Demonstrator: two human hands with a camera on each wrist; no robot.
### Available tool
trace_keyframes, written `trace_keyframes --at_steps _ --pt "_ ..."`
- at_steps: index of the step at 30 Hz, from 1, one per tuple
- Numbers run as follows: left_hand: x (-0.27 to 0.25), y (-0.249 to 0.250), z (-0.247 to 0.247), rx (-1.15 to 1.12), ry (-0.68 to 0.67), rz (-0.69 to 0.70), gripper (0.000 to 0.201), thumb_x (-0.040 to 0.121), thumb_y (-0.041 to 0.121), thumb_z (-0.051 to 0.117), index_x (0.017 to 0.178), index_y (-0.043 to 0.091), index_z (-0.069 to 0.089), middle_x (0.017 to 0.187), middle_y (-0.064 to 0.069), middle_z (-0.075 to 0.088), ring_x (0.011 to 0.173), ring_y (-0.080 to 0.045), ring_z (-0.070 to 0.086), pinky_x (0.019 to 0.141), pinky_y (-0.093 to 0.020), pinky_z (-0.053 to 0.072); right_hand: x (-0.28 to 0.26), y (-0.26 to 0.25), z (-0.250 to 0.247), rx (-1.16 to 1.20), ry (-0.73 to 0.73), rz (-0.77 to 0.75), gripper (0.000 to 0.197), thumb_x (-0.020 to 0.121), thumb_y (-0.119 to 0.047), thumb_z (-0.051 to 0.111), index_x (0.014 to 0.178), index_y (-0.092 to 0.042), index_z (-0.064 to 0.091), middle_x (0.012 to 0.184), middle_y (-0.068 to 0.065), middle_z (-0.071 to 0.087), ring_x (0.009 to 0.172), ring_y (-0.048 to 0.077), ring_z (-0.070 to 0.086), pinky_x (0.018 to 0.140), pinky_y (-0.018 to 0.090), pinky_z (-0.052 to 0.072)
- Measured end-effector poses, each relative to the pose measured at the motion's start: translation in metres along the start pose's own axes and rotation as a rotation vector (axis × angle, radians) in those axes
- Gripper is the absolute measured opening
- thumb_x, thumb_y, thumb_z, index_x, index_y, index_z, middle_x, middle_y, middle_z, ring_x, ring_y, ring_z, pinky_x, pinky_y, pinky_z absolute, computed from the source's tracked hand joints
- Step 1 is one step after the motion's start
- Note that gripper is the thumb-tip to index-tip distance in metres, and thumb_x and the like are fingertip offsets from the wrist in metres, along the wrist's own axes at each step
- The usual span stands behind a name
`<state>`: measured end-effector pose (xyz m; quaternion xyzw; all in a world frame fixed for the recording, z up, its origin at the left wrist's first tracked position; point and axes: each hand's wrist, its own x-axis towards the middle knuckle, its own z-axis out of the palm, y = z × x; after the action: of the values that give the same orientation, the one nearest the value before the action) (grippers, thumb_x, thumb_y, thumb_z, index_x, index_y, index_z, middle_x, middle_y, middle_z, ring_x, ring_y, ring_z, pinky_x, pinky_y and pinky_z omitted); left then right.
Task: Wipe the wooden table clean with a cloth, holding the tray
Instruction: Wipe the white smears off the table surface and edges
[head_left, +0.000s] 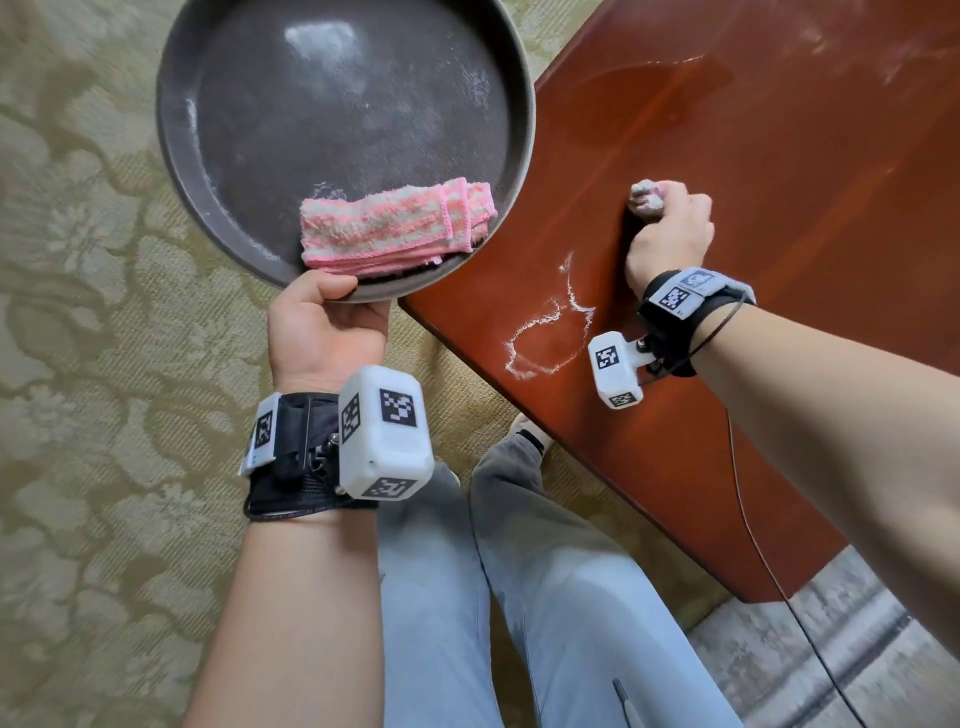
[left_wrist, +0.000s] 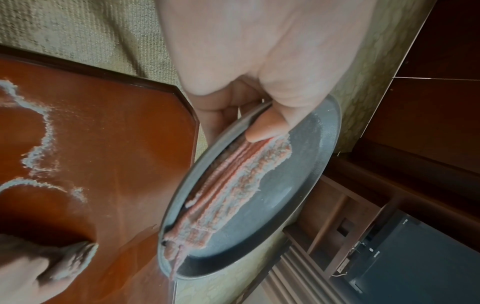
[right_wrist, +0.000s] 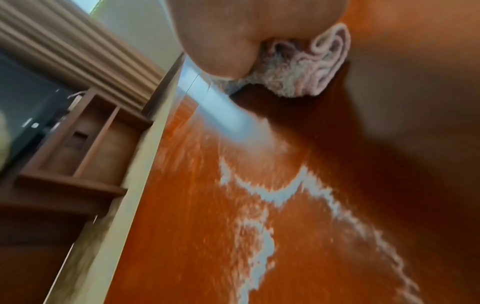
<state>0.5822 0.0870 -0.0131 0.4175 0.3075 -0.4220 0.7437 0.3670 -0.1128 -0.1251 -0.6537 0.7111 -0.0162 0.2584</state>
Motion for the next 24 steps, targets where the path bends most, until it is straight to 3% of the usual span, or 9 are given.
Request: trace_keyframes --at_steps 3,7,11,14,16,20,24 --pt "0.004 0.001 0.004 0.012 -0.009 -0.005 0.044 0.060 -0.010 0.041 0.097 -0.001 0.063 0.086 -0.015 0.070 0.083 -0.032 0.070 0.091 -0.039 0.055 -0.008 -0.014 0.011 -0.003 -0.085 -0.150 0.052 0.084 0.001 0.032 0.122 -0.025 0.057 0.124 0.007 0.046 0.108 0.027 0.041 0.081 0.022 0.025" --pt "0.007 0.005 0.009 0.023 -0.016 0.006 0.042 0.060 -0.010 0.042 0.095 0.000 0.063 0.085 -0.014 0.070 0.083 -0.032 0.069 0.090 -0.038 0.055 -0.020 -0.017 0.023 0.000 -0.160 -0.429 0.046 0.084 -0.003 0.040 0.120 -0.020 0.063 0.115 0.008 0.053 0.100 0.030 0.043 0.084 0.029 0.034" --pt "0.007 0.005 0.013 0.039 -0.035 0.000 0.042 0.061 -0.009 0.042 0.096 -0.001 0.063 0.088 -0.015 0.070 0.084 -0.032 0.070 0.091 -0.038 0.055 -0.037 -0.006 0.027 -0.012 -0.258 -0.615 0.039 0.084 -0.005 0.046 0.114 -0.018 0.067 0.108 0.007 0.057 0.096 0.030 0.045 0.083 0.029 0.034" --pt "0.006 0.003 0.018 0.051 -0.041 -0.006 0.042 0.061 -0.009 0.042 0.096 -0.001 0.063 0.087 -0.014 0.070 0.084 -0.031 0.070 0.089 -0.037 0.056 -0.051 0.007 0.027 -0.072 -0.329 -0.764 0.029 0.086 -0.004 0.057 0.109 -0.018 0.069 0.105 0.006 0.059 0.092 0.030 0.047 0.081 0.038 0.043" --pt "0.006 0.001 0.022 0.059 -0.036 -0.004 0.041 0.060 -0.009 0.043 0.094 -0.001 0.063 0.086 -0.014 0.070 0.084 -0.031 0.070 0.093 -0.037 0.054 -0.056 0.012 0.028 -0.119 -0.370 -0.834 0.029 0.084 -0.002 0.061 0.107 -0.018 0.069 0.104 0.005 0.059 0.089 0.030 0.049 0.076 0.042 0.046" --pt "0.004 -0.007 0.027 0.080 -0.045 -0.007 0.041 0.060 -0.009 0.043 0.094 -0.001 0.063 0.088 -0.014 0.070 0.087 -0.032 0.069 0.096 -0.038 0.053 -0.056 0.010 0.021 -0.082 -0.385 -0.827 0.029 0.086 -0.003 0.060 0.107 -0.020 0.070 0.102 0.004 0.058 0.089 0.028 0.048 0.076 0.042 0.046" --pt "0.003 -0.019 0.032 0.097 -0.061 -0.021 0.043 0.060 -0.010 0.042 0.098 -0.002 0.061 0.090 -0.016 0.068 0.088 -0.033 0.069 0.096 -0.041 0.054 -0.026 0.015 -0.003 0.166 -0.227 -0.572 0.042 0.077 0.000 0.048 0.107 -0.020 0.070 0.101 0.005 0.057 0.094 0.026 0.050 0.084 0.035 0.041"
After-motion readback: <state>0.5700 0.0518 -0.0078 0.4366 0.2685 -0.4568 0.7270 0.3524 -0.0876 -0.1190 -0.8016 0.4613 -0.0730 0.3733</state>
